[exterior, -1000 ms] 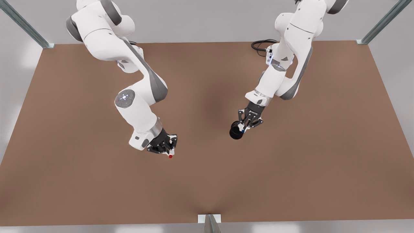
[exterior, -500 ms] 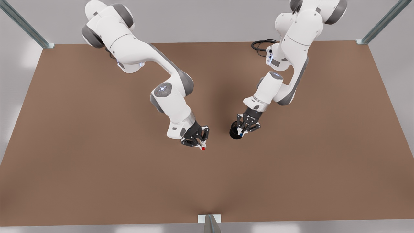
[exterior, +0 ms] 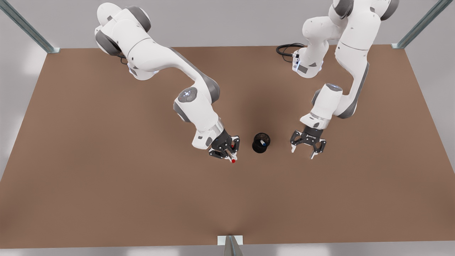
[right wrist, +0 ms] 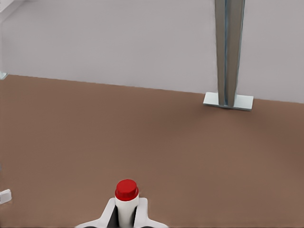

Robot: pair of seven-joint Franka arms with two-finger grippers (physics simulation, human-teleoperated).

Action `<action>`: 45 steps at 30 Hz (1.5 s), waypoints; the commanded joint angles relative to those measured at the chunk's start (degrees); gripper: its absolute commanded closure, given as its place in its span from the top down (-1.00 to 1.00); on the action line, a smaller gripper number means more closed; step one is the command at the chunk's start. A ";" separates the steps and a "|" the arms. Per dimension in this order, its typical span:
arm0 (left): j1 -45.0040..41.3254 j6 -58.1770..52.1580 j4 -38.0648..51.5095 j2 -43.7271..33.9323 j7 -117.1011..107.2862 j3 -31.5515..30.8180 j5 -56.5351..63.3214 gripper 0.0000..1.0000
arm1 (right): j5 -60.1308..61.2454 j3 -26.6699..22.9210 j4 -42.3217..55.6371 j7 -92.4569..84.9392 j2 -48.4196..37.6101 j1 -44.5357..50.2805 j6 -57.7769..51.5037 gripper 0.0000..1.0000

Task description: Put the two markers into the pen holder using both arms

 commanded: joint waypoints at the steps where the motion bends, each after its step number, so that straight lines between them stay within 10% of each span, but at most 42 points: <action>1: 3.04 -3.81 4.83 2.21 1.44 -0.04 6.22 0.99 | -0.35 -0.04 1.03 8.71 0.94 1.99 0.71 -0.48; 7: 1.89 -96.35 49.56 2.03 5.74 -3.47 -19.09 1.00 | -0.35 -8.13 7.98 18.73 7.09 15.70 11.87 -0.49; 9: 1.72 -110.08 57.13 1.33 6.53 -3.21 -19.09 1.00 | -0.35 -11.46 7.45 19.96 7.18 19.65 12.75 -0.49; 11: -8.65 -109.82 55.38 -5.95 9.35 10.06 -22.69 1.00 | -0.61 -14.98 6.57 20.67 8.76 23.17 16.70 -0.50; 33: -7.07 -111.14 52.04 -5.88 9.44 10.24 -22.25 1.00 | -5.62 -19.03 -4.15 20.76 10.26 25.55 24.79 -0.49; 35: -7.07 -111.05 52.04 -5.88 9.44 10.24 -22.25 1.00 | -5.62 -19.11 -4.59 20.76 10.17 25.72 24.79 1.00; 43: -6.63 -111.05 52.04 -5.79 9.52 10.24 -22.25 1.00 | -5.62 -19.03 -4.07 20.23 9.21 24.67 23.39 1.00; 45: -6.63 -111.14 52.12 -5.79 9.44 10.24 -22.08 1.00 | -5.62 -18.94 -1.87 18.21 1.67 20.99 3.57 1.00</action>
